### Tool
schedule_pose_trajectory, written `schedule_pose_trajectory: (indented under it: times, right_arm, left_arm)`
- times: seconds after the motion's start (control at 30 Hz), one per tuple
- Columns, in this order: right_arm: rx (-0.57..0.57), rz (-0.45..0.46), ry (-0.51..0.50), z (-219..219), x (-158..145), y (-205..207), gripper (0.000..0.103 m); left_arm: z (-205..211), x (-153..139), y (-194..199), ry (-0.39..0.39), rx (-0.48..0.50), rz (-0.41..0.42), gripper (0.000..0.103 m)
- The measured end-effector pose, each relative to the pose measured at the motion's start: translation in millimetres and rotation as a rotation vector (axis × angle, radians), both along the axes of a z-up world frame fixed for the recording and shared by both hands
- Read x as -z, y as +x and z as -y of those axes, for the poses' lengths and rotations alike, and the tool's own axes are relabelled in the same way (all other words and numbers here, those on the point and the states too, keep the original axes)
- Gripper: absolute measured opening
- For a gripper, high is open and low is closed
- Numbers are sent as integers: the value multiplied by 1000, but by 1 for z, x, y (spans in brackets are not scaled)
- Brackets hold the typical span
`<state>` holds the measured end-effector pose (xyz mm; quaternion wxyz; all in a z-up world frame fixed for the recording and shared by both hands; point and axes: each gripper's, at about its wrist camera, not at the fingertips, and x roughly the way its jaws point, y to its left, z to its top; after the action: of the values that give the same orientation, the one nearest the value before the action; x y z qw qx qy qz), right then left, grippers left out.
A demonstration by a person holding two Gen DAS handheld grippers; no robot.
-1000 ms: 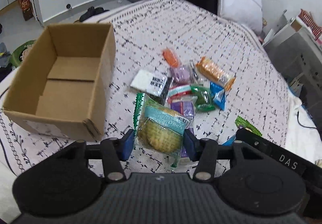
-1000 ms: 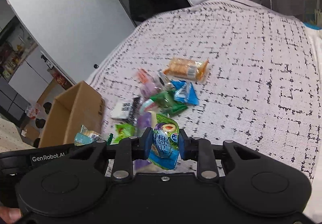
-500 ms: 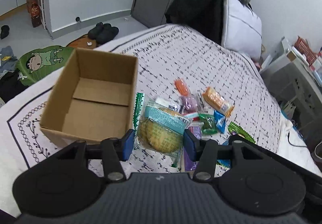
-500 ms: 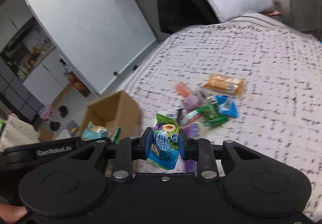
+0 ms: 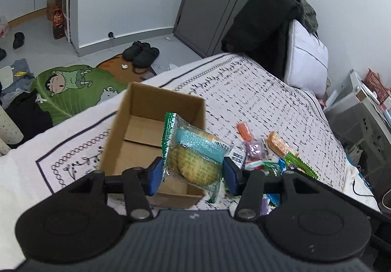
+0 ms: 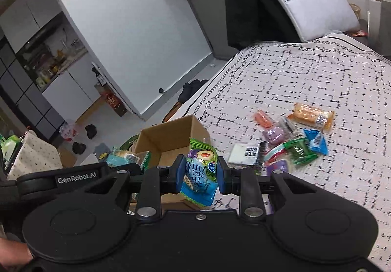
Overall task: Organize snacks
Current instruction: 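Carry both snacks into the cardboard box and open both tools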
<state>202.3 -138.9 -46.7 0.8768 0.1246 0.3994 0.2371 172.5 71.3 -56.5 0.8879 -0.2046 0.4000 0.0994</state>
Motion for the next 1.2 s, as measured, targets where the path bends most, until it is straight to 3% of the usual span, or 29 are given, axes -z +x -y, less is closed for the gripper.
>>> schedule_pose_trajectory:
  times: [0.7,0.97,1.2]
  right_arm:
    - [-26,-18,-18,-78,6,13,27]
    - [-46,-21,-10,-95,12,21,31]
    - [-38,-32,-7,-89,13,21,34]
  left_arm:
    - [-71,24,6,-54,-62,-20,54]
    - [-84,29,1,-60,-116,-33,76]
    - [-85,25,-2,-41,-138,-52,83]
